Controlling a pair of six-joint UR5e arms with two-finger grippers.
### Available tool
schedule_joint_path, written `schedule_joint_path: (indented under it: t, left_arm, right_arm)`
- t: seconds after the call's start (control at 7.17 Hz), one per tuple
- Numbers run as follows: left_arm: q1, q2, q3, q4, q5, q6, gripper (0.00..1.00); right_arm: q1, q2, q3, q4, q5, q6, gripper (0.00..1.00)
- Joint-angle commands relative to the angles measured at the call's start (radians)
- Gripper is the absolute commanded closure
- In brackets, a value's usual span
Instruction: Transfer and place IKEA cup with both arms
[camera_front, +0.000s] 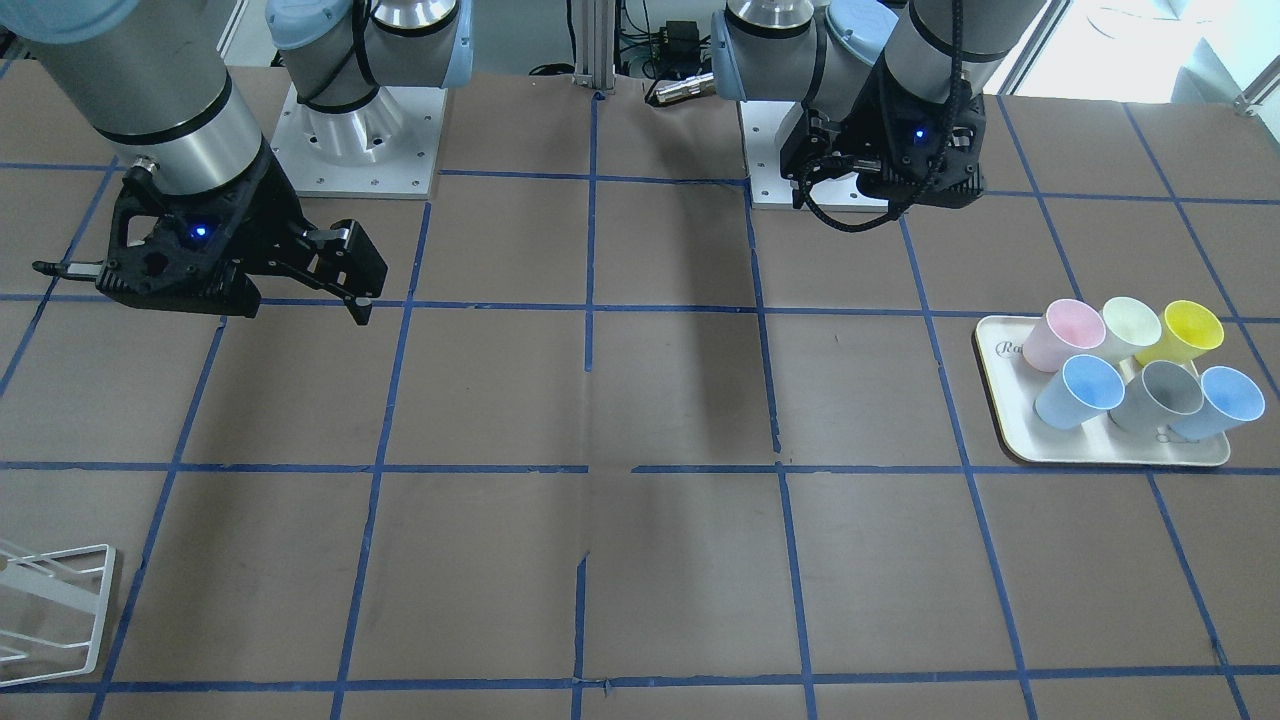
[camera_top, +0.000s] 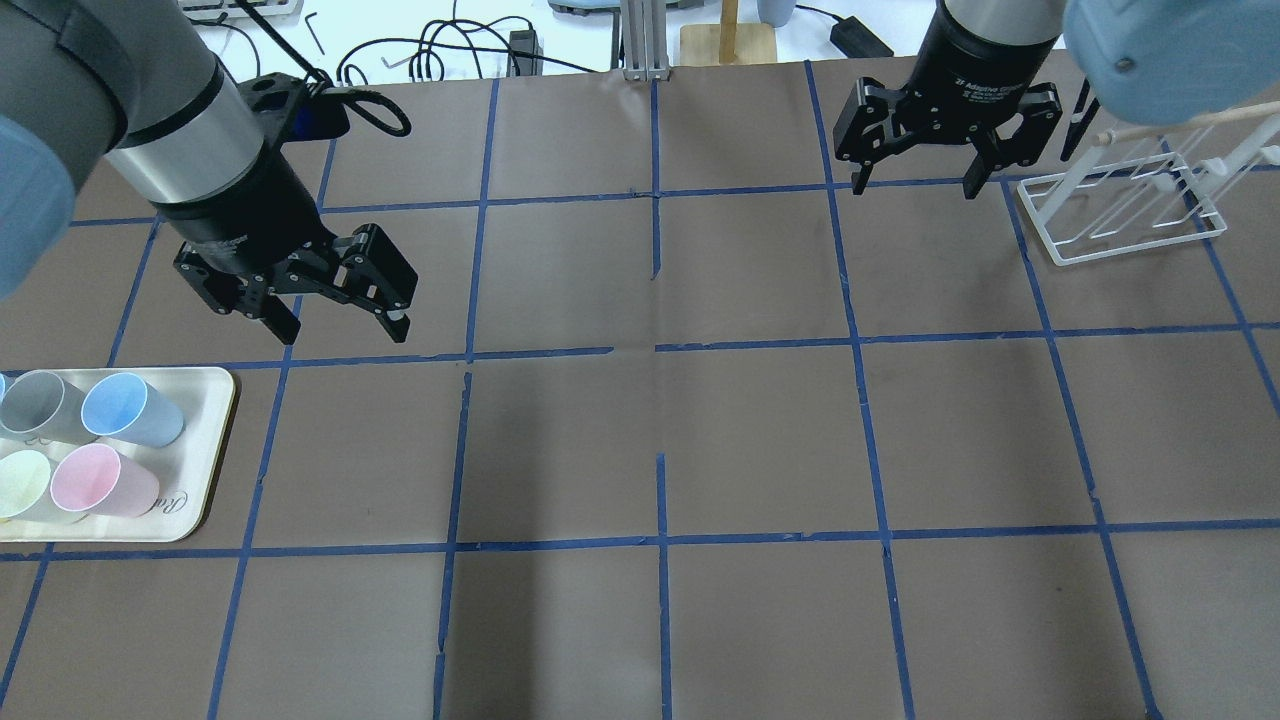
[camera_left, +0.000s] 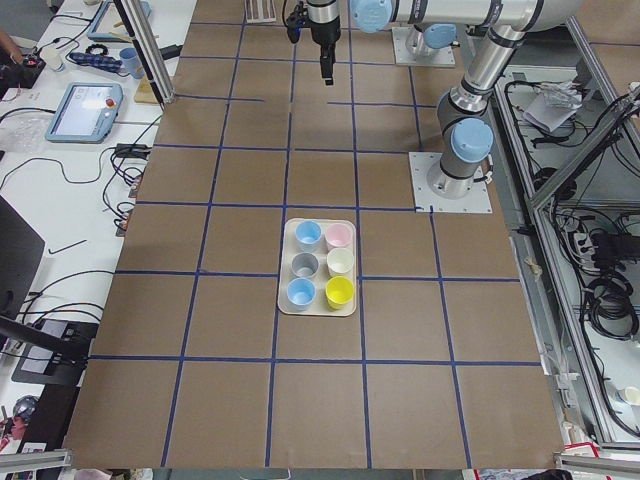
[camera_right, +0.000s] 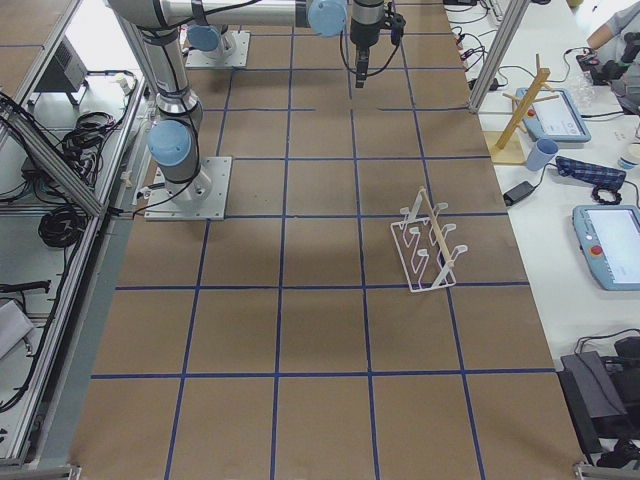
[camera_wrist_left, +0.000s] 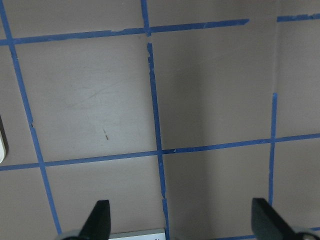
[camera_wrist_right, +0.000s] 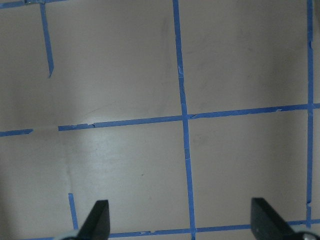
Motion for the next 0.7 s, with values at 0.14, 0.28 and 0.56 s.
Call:
schedule_joint_path:
  t: [0.14, 0.28, 0.56]
  left_arm:
    - [0.007, 0.012, -0.007, 0.020, 0.010, -0.003, 0.00]
    - [0.016, 0.009, -0.009, 0.022, 0.008, -0.015, 0.00]
    - [0.018, 0.007, -0.009, 0.026, 0.010, -0.015, 0.00]
  right_arm:
    - [0.000, 0.000, 0.001, 0.000, 0.001, 0.000, 0.00]
    - [0.000, 0.001, 0.001, 0.000, -0.001, 0.000, 0.00]
    - [-0.001, 0.001, 0.001, 0.001, -0.002, 0.000, 0.00]
